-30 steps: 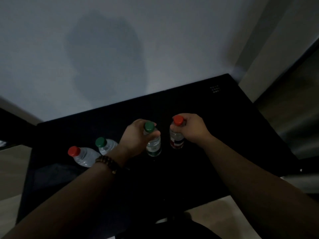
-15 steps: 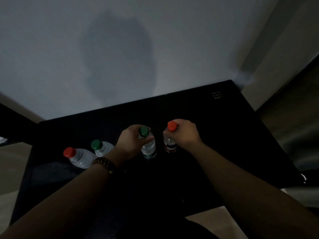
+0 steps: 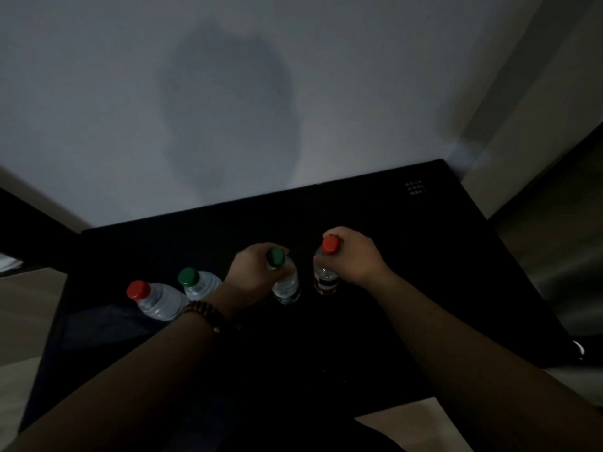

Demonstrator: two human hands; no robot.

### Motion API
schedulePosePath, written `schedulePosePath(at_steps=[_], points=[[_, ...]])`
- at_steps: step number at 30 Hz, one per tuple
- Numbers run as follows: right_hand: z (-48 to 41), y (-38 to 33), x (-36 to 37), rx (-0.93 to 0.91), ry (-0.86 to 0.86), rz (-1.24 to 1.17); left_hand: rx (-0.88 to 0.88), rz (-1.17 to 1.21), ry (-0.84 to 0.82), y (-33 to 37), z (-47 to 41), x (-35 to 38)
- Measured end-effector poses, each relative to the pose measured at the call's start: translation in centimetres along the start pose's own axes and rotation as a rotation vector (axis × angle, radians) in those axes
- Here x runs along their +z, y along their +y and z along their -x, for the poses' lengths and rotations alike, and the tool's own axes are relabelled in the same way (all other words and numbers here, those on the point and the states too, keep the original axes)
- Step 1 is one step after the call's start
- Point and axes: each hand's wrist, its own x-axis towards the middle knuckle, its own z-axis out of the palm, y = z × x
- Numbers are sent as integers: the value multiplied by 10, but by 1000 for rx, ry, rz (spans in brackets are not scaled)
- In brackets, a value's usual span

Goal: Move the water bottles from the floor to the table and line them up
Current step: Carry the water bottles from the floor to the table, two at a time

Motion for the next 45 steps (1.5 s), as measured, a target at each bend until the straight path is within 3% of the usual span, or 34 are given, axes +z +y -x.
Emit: schedulePosePath(at_steps=[9,14,19,32,37,45], points=[[4,-36,-22,-109,10,37,25,-186,40,45,13,-49],[12,-84,-22,-358,76,631,13,-589,183,57,39,-96],[21,-128,8,-424,12,549,-63,-578,250,35,68,-123],[87,-246,158,-693,-114,531,-273,-392,422,-99,206,-212],[147,-304,259,-764,-176,568,-337,-341,417,-189,294,-252],[261,-382,442,-711,-337,598,-538,-249,439,-338,462,-306]])
